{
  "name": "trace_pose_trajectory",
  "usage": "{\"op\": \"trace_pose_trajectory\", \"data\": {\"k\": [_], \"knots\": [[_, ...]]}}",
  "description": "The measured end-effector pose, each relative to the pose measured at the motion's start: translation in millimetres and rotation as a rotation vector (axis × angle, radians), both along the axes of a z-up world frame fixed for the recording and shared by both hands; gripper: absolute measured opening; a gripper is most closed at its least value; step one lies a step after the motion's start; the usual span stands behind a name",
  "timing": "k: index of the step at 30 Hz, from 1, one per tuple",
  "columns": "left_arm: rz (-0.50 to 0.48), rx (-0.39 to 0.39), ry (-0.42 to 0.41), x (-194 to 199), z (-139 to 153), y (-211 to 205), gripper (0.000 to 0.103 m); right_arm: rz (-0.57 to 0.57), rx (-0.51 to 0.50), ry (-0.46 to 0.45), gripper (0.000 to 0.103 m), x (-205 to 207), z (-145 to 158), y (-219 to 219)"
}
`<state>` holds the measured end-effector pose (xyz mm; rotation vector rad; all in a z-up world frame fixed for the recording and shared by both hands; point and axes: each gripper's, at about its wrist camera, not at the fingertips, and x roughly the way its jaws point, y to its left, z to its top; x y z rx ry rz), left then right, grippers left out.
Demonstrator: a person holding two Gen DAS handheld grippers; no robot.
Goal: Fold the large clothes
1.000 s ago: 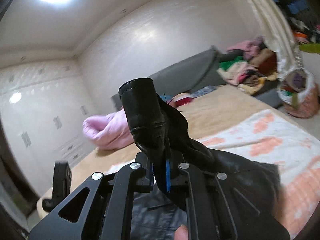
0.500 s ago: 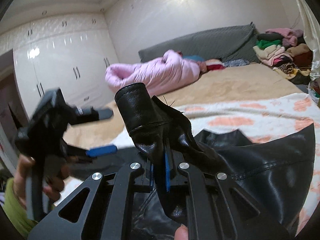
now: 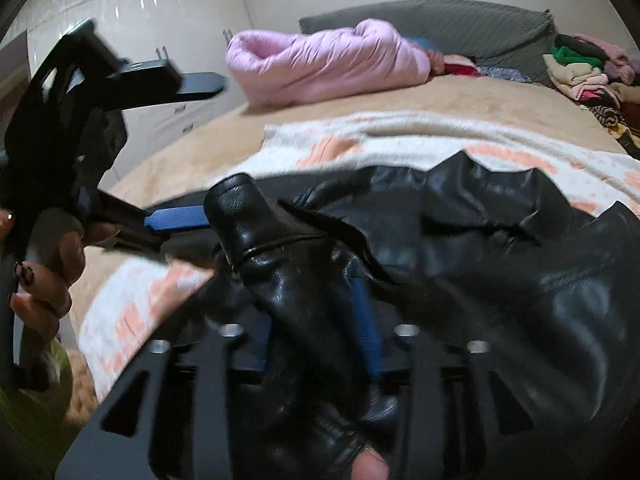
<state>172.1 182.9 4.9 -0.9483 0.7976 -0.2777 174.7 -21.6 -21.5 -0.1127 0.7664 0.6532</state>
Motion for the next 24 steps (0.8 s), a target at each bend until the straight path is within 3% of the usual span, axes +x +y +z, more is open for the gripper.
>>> {"op": "trace_pose_trajectory", "data": {"k": [2, 5, 11, 13, 15, 16, 17, 18, 20, 24], "knots": [[-0.004, 0.009, 0.037, -2.1, -11.9, 0.1, 0.094, 0.023, -0.021, 0.013, 0.087, -7.1, -5.3, 2.3], [-0.005, 0.031, 0.088, -4.2, -26.7, -1.2, 0.094, 0.036, -0.004, 0.022, 0.096, -18.6, -1.2, -6.2], [-0.014, 0.086, 0.168, -4.9, -47.6, -15.2, 0.094, -0.081, 0.072, 0.005, 0.094, -24.3, 22.0, -62.2], [-0.005, 0.146, 0.189, -2.6, -51.3, -25.4, 0.093, -0.134, 0.091, -0.002, 0.08, -21.2, 29.3, -82.4], [0.0, 0.221, 0.188, 0.7, -51.0, -37.8, 0.068, -0.204, 0.086, -0.012, 0.066, -16.0, 35.2, -105.5], [0.001, 0.236, 0.182, 2.0, -49.2, -40.4, 0.033, -0.24, 0.076, -0.019, 0.063, -14.2, 37.2, -116.7], [0.011, 0.265, 0.178, 3.2, -47.0, -43.1, 0.012, -0.266, 0.068, -0.022, 0.06, -13.1, 38.2, -125.1], [0.008, 0.311, 0.162, 3.1, -41.5, -47.5, 0.008, -0.296, 0.061, -0.024, 0.06, -12.1, 38.8, -135.2], [-0.006, 0.328, 0.124, 2.0, -28.2, -52.8, 0.003, -0.366, 0.06, -0.023, 0.059, -9.5, 40.7, -159.4], [-0.056, 0.34, -0.04, 0.3, 30.4, -73.9, 0.002, -0.505, 0.084, -0.031, 0.058, -3.6, 48.0, -206.9]]}}
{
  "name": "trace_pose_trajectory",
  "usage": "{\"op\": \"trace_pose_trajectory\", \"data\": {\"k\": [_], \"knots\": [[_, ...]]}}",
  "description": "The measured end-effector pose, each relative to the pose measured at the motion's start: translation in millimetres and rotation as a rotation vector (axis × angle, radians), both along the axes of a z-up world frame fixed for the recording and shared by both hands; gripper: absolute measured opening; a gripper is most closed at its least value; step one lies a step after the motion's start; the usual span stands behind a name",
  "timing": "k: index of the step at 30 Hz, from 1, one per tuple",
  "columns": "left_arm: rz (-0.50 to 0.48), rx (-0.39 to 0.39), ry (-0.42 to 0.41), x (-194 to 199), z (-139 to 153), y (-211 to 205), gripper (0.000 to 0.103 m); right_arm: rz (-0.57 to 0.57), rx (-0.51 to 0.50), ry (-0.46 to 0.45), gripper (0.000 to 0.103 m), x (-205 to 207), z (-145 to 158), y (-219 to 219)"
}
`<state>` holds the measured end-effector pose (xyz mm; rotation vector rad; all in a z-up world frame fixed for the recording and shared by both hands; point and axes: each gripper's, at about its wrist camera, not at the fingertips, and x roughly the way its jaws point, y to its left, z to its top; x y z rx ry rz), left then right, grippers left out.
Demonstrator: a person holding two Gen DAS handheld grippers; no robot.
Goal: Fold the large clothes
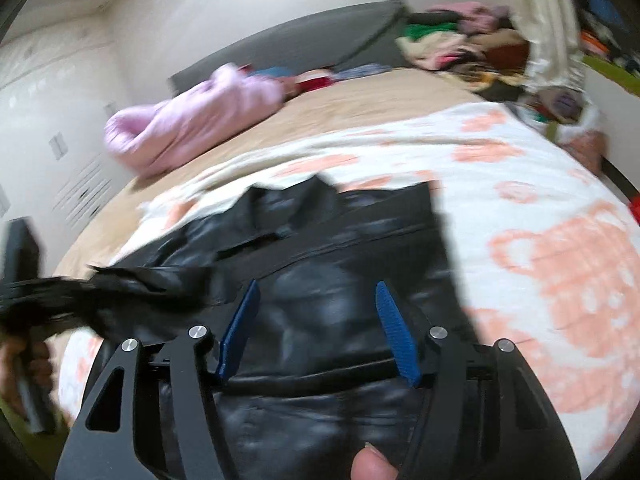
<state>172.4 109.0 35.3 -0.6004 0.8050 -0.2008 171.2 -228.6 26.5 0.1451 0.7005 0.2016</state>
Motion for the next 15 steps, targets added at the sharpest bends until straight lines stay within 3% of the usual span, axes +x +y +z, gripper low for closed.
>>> {"op": "trace_pose_trajectory", "data": {"k": [4, 8, 11, 15], "knots": [[-0.088, 0.071, -0.163, 3.5, 71.2, -20.8, 0.002, -0.11, 0.004, -0.016, 0.054, 16.6, 12.9, -35.2], [-0.104, 0.17, -0.28, 7.6, 109.8, -18.6, 0.002, -0.19, -0.022, -0.015, 0.049, 48.0, 20.2, -52.5], [-0.097, 0.232, -0.26, 16.5, 96.9, -6.9, 0.002, -0.216, -0.055, -0.004, 0.046, 68.6, 18.3, -52.5], [-0.032, 0.228, -0.107, 35.5, 31.7, 32.0, 0.002, -0.165, -0.071, 0.046, 0.037, 98.6, 0.6, -32.9]]}}
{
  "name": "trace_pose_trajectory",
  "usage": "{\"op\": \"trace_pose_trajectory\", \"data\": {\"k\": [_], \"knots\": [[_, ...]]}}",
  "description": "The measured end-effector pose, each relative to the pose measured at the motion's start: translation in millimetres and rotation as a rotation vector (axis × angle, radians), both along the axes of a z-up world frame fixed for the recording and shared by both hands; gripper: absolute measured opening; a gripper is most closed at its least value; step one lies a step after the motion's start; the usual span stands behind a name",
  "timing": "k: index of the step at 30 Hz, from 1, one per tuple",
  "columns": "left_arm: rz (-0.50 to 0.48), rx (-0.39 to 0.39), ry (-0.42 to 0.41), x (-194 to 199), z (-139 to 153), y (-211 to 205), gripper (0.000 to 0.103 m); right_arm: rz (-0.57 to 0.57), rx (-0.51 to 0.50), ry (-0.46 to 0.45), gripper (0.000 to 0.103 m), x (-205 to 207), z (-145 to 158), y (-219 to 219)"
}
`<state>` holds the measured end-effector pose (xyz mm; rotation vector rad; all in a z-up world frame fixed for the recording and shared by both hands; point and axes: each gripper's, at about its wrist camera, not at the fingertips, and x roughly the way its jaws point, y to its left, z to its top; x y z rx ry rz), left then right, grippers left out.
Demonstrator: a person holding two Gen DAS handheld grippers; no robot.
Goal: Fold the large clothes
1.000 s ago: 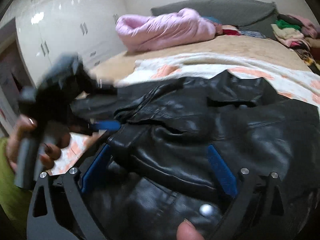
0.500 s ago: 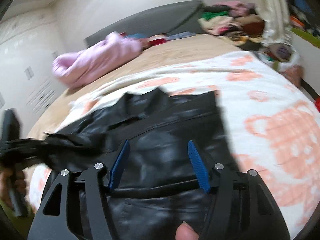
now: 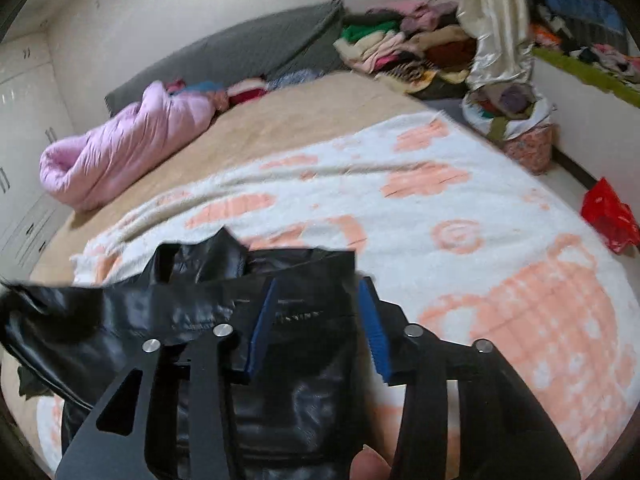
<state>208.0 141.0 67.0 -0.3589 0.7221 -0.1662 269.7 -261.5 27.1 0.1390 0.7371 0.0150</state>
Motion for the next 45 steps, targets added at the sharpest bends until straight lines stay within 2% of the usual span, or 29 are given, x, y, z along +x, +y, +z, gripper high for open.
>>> {"op": "trace_pose_trajectory", "data": {"k": [2, 7, 13, 16, 21, 22, 23, 24, 25, 28, 30, 33, 35, 38, 41, 45], "knots": [[0.029, -0.034, 0.056, -1.6, -27.3, 16.6, 0.002, 0.037, -0.026, 0.025, 0.034, 10.6, -9.5, 13.8], [0.042, 0.006, 0.096, -17.9, -65.9, 24.4, 0.003, 0.115, -0.058, 0.091, 0.031, 35.4, -36.5, 39.6], [0.041, 0.025, 0.175, -30.1, -104.5, 25.2, 0.005, 0.033, -0.109, 0.176, 0.029, 52.9, -65.0, 25.0], [0.035, 0.01, 0.197, -33.4, -116.7, 24.5, 0.006, 0.023, -0.131, 0.213, 0.024, 60.3, -82.3, 16.3], [0.047, -0.04, 0.194, -34.1, -121.1, 34.1, 0.014, 0.018, -0.114, 0.213, 0.026, 58.6, -85.7, 13.2], [0.055, -0.037, 0.184, -36.0, -118.2, 35.1, 0.023, 0.024, -0.115, 0.2, 0.028, 54.9, -81.2, 14.4], [0.063, -0.026, 0.173, -38.4, -114.5, 35.8, 0.029, 0.043, -0.104, 0.172, 0.034, 46.5, -72.3, 16.3], [0.066, -0.017, 0.162, -41.7, -109.2, 36.3, 0.03, 0.056, -0.091, 0.157, 0.044, 41.4, -65.8, 17.5], [0.067, -0.015, 0.151, -45.3, -103.1, 36.8, 0.03, 0.07, -0.073, 0.143, 0.047, 34.5, -59.2, 19.7], [0.096, -0.003, 0.107, -54.9, -82.4, 39.3, 0.038, 0.133, -0.056, 0.099, 0.051, 8.3, -40.4, 33.0], [0.116, 0.021, 0.071, -61.5, -65.3, 38.1, 0.041, 0.172, -0.067, 0.07, 0.06, -10.4, -31.6, 44.5], [0.11, 0.073, 0.039, -67.3, -47.2, 26.1, 0.046, 0.221, -0.071, 0.045, 0.062, -31.4, -25.1, 60.0], [0.083, 0.095, 0.047, -65.2, -44.4, 16.3, 0.051, 0.243, -0.101, 0.026, 0.064, -44.3, -23.6, 70.1], [0.031, 0.121, 0.061, -60.2, -47.4, -6.2, 0.053, 0.267, -0.131, 0.011, 0.064, -60.0, -25.9, 82.2], [-0.027, 0.128, 0.12, -50.8, -66.2, -31.0, 0.055, 0.309, -0.138, 0.033, 0.064, -70.7, -35.0, 92.8], [-0.014, 0.182, 0.221, -43.1, -97.0, -41.9, 0.057, 0.328, -0.119, 0.098, 0.064, -74.5, -53.1, 94.4]]}}
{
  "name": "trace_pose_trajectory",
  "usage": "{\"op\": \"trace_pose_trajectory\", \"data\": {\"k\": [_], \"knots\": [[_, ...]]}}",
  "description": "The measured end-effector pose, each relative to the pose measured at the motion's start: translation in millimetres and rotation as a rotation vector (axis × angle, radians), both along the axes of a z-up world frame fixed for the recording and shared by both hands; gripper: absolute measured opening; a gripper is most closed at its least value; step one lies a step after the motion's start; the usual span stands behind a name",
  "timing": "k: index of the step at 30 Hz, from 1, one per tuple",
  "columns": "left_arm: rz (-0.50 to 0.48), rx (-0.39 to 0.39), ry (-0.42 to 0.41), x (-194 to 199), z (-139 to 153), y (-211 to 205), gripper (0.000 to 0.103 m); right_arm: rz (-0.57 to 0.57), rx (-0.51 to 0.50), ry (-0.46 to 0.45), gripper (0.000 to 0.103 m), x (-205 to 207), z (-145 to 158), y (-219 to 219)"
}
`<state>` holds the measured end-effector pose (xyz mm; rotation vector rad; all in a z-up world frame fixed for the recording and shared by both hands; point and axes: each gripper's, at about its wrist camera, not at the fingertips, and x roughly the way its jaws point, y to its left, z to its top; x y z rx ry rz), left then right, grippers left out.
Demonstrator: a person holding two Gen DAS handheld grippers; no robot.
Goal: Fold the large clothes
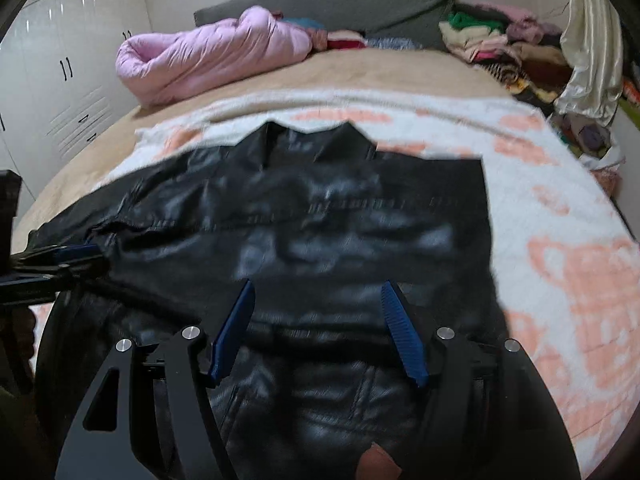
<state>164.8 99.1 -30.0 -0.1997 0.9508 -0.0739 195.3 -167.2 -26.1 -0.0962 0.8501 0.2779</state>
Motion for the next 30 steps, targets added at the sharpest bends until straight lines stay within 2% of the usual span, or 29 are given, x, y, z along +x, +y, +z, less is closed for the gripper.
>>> {"op": "trace_pose_trajectory", "data": {"k": [3, 5, 8, 10, 15, 16, 18, 21, 22, 23, 24, 30], "knots": [[0.007, 0.001, 0.043, 2.4, -18.6, 3.1, 0.058, -0.033, -0.034, 0.065, 0.064, 4.5, -16.9, -3.6], [0.015, -0.033, 0.034, 1.9, -20.7, 8.1, 0.058, -0.051, -0.024, 0.111, 0.064, 11.0, -29.1, -9.0], [0.014, -0.053, 0.021, 0.5, -20.7, 11.6, 0.058, -0.059, -0.007, 0.124, 0.064, 14.4, -38.7, -11.8], [0.013, -0.042, 0.016, -2.1, -18.4, 10.6, 0.058, -0.064, -0.013, 0.112, 0.064, 11.6, -33.4, -9.7], [0.008, -0.054, -0.02, -14.1, -3.1, 10.1, 0.067, -0.069, 0.007, 0.069, 0.071, -2.9, -13.6, -7.4], [0.006, -0.054, -0.029, -15.7, -0.1, 10.4, 0.07, -0.065, 0.016, 0.065, 0.072, -5.9, -10.1, -5.6], [0.008, -0.057, -0.042, -18.9, 5.6, 10.8, 0.076, -0.061, 0.024, 0.054, 0.082, -12.4, -3.7, -1.5], [0.018, -0.056, -0.053, -23.8, 10.8, 13.1, 0.086, -0.057, 0.027, 0.032, 0.086, -19.7, 5.4, 5.8], [0.023, -0.051, -0.056, -25.4, 12.6, 13.9, 0.094, -0.055, 0.028, 0.026, 0.086, -21.0, 8.2, 8.0], [0.03, -0.046, -0.062, -27.5, 14.4, 15.4, 0.094, -0.054, 0.03, 0.019, 0.093, -23.3, 11.8, 11.4], [0.034, -0.049, -0.067, -30.0, 16.2, 18.0, 0.094, -0.052, 0.032, 0.011, 0.096, -24.7, 14.5, 13.9], [0.103, -0.057, -0.085, -39.7, 23.1, 40.2, 0.094, -0.011, 0.021, -0.022, 0.097, -31.3, 28.8, 39.4]]}}
